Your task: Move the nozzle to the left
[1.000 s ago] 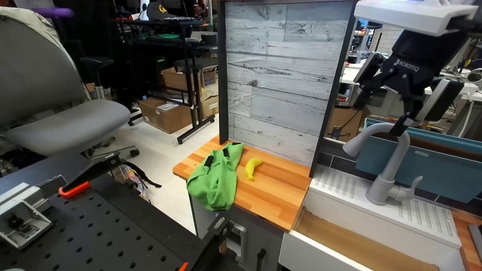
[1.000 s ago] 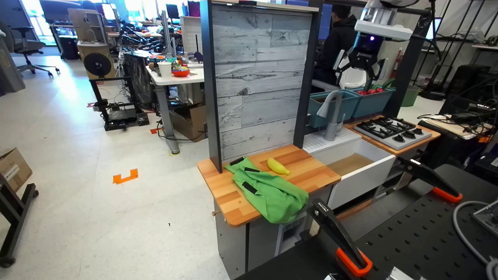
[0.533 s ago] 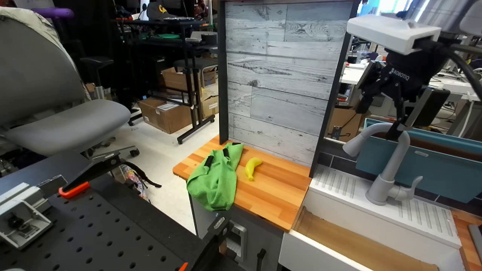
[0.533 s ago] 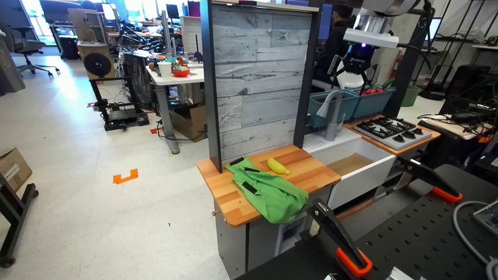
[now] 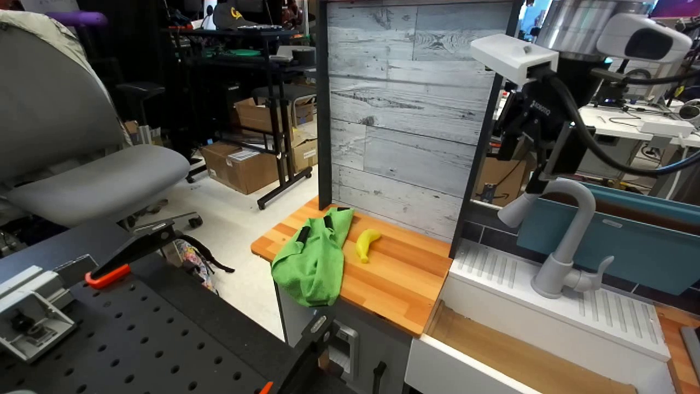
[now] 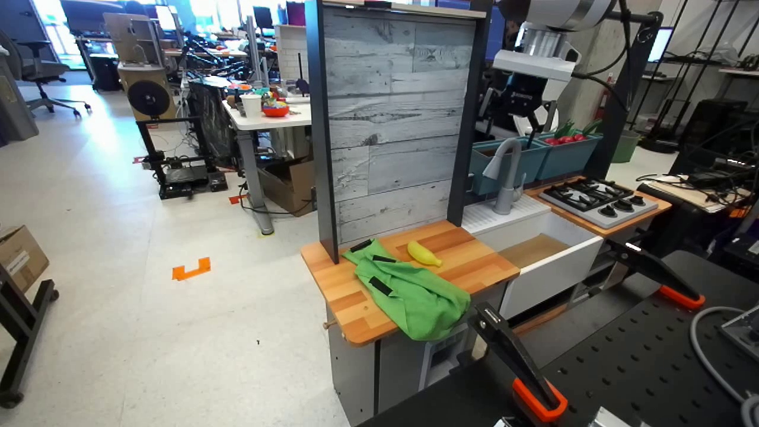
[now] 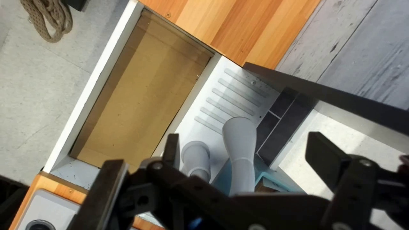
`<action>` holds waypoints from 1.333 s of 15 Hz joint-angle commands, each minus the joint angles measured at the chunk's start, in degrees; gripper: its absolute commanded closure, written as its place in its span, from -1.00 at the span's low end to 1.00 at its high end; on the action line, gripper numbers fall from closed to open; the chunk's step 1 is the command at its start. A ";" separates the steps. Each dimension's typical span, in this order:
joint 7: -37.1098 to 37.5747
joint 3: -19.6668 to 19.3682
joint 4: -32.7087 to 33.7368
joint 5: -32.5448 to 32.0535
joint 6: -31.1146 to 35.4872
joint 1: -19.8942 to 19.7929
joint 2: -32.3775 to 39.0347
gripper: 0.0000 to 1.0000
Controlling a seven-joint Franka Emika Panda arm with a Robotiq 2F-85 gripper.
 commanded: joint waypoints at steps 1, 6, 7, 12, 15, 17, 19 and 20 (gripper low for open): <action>3.85 -1.93 2.53 -0.14 0.46 1.86 1.92 -1.00; 7.52 -2.96 3.42 -0.27 -0.13 2.18 2.68 -1.00; 8.15 -3.11 3.76 -0.32 -0.37 2.10 2.87 -1.00; 11.95 -3.97 7.56 -1.04 -1.71 2.10 5.32 -1.00; 13.71 -4.08 9.91 -1.36 -2.54 1.82 6.83 -1.00; 14.24 -4.12 11.18 -1.50 -2.91 1.56 7.67 -1.00; 15.11 -4.44 12.44 -1.72 -3.03 1.48 8.61 -0.86; 15.63 -4.65 12.99 -1.95 -3.14 1.51 9.02 -0.47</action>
